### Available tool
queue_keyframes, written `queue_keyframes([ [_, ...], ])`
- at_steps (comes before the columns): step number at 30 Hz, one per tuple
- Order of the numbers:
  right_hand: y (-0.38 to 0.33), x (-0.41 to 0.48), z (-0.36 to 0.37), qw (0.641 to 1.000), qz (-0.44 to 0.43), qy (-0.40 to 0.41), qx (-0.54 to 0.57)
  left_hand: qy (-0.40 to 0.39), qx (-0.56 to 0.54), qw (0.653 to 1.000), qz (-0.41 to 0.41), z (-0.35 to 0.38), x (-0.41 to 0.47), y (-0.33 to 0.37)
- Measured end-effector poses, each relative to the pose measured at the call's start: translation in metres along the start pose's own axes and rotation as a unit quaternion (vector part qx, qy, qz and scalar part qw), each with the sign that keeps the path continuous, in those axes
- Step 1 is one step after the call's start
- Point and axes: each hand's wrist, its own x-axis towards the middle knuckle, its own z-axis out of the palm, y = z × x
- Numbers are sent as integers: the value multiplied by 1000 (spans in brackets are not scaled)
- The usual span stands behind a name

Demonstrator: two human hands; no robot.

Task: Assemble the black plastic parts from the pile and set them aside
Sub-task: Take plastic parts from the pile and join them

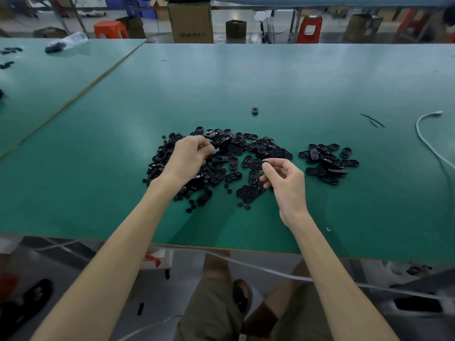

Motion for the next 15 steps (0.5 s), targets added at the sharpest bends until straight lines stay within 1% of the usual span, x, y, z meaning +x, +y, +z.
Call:
queue_keyframes([
  [4, 0, -1, 0, 1000, -1, -2, -1, -8, 13, 1000, -2, 14, 2, 2],
  [9, 0, 1, 0, 1000, -1, 1, -2, -5, -22, 1000, -9, 14, 0, -3],
  [13, 1, 1, 0, 1000, -3, -1, -5, -10, -14, 1000, -10, 14, 0, -5],
  [15, 2, 1, 0, 1000, -3, -2, -4, -19, -48, 999, -11, 14, -1, -5],
])
